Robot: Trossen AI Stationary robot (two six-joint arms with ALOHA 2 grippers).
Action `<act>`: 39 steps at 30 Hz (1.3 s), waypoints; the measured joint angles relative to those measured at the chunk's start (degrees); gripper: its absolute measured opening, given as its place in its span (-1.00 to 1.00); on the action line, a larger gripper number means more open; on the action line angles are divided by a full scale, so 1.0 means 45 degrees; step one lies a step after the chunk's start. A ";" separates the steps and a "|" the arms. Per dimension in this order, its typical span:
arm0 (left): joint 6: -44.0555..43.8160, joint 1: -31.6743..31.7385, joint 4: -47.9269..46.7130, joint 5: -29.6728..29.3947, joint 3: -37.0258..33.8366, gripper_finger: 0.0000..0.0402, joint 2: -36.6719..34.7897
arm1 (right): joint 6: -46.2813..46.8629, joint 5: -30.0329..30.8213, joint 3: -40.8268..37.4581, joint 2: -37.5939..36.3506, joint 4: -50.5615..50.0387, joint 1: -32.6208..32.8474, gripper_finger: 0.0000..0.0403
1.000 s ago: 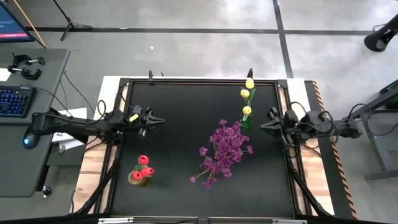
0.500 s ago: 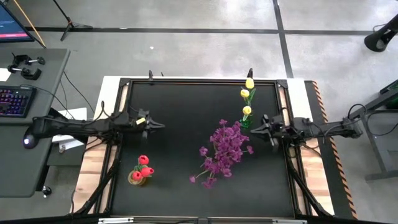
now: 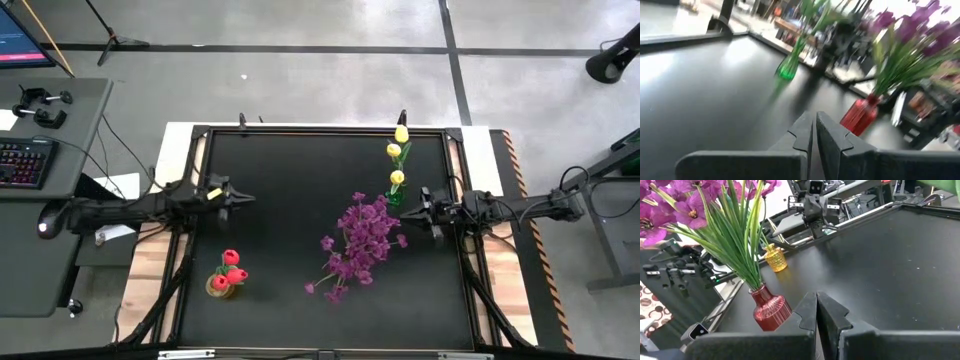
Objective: Sort flowers into vase by color
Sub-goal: Return to Home Position
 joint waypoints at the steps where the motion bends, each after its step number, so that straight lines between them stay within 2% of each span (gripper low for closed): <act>1: 0.0009 0.0003 0.0005 0.0000 0.0000 -0.94 -0.0305 | 0.0004 -0.0005 0.0000 -0.0003 0.0000 0.0000 -1.00; 5: 0.0005 0.0044 0.0020 -0.0002 0.0000 -0.94 -0.1656 | 0.0002 -0.0005 0.0000 0.0000 -0.0005 0.0000 -1.00; 10: 0.0002 -0.0136 0.0910 -0.0010 -0.0015 -0.94 -0.1708 | 0.0002 0.0005 0.0000 0.0011 -0.0010 0.0000 -1.00; 19: 0.0011 -0.0735 0.0618 -0.0088 -0.0019 -0.94 -0.1709 | 0.0002 0.0005 0.0005 0.0049 -0.0024 0.0000 -1.00; 26: 0.5696 -0.2041 0.0059 0.0273 -0.0015 -0.94 -0.1714 | 0.0002 0.0009 0.0010 0.0049 -0.0029 0.0000 -1.00; 28: 0.6662 -0.2386 0.0006 0.0272 -0.0015 -0.94 -0.1709 | 0.0002 0.0009 0.0010 0.0049 -0.0029 0.0000 -1.00; 39: 0.5448 -0.2613 0.0015 0.0238 -0.0015 -0.94 -0.1709 | 0.0002 0.0007 0.0010 0.0049 -0.0029 0.0000 -1.00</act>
